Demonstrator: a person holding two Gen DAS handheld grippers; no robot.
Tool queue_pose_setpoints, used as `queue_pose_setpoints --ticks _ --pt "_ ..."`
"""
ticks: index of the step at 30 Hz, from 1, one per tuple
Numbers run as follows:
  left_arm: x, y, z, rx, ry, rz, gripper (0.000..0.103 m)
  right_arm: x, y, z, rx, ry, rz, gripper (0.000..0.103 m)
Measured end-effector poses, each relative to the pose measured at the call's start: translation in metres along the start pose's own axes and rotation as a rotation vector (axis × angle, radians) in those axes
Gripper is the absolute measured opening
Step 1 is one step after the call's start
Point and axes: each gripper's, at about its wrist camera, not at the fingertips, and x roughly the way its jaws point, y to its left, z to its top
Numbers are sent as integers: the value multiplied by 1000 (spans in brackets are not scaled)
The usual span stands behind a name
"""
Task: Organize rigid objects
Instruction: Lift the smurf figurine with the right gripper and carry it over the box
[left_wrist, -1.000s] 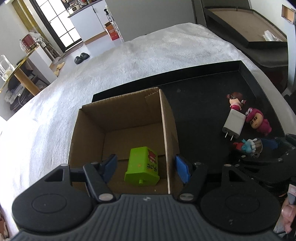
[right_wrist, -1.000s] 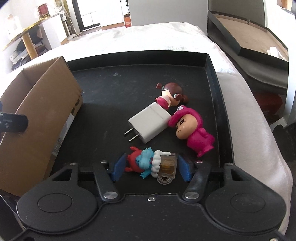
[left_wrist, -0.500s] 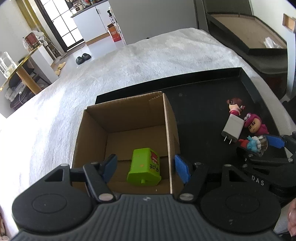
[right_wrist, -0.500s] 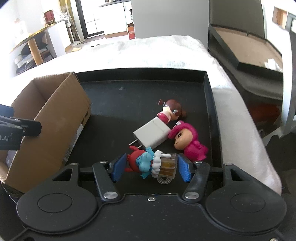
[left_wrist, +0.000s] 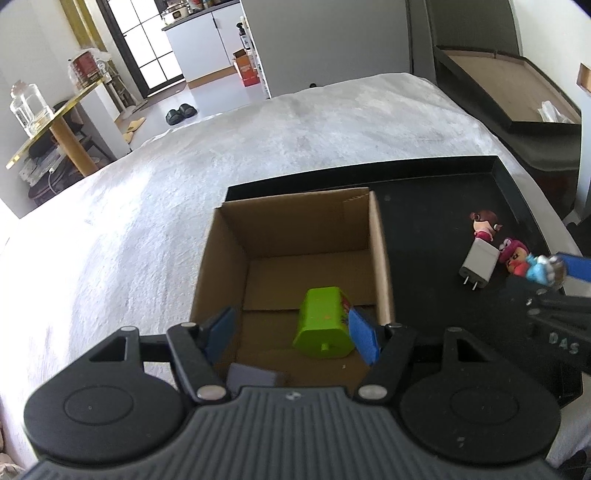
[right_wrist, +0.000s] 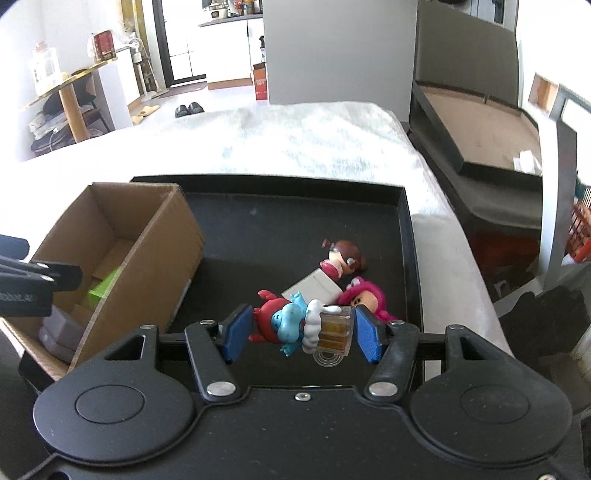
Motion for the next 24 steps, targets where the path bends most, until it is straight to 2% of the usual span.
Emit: queue_pose_setpoints --ticks 13,24 --pt "-16 44 3 -51 -25 18 67 -30 33 20 -48 -53 4 58" --pt "-20 78 -8 -98 -24 25 67 -41 61 31 -76 -73 11 58"
